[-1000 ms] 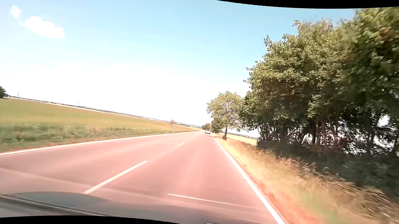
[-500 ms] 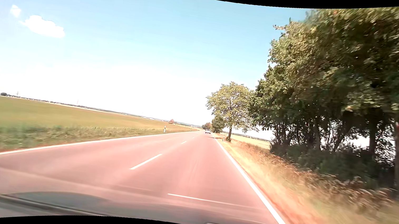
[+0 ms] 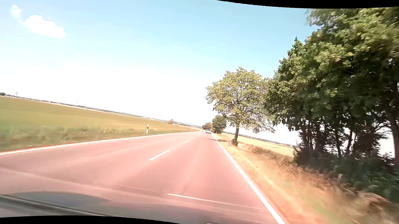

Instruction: Follow the waypoints while adhering to traffic rules and regulations

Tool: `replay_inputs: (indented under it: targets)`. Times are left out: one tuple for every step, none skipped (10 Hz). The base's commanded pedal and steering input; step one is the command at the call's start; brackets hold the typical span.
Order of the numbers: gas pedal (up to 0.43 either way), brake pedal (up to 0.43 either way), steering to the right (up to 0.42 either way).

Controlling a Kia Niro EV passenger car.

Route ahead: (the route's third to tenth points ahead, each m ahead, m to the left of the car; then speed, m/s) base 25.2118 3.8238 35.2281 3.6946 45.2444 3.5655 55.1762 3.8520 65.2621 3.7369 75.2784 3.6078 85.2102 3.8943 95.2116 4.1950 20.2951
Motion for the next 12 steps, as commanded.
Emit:
replay_inputs:
  targets:
    - [0.26, 0.0, 0.0]
    - [0.26, 0.0, 0.0]
    - [0.26, 0.0, 0.0]
    - [0.26, 0.0, 0.0]
    - [0.26, 0.0, 0.0]
    - [0.268, 0.0, 0.0]
    - [0.287, 0.0, 0.0]
    - [0.287, 0.0, 0.0]
    - [0.287, 0.0, 0.0]
    - [0.287, 0.0, 0.0]
    - [0.287, 0.0, 0.001]
    - [0.287, 0.0, 0.0]
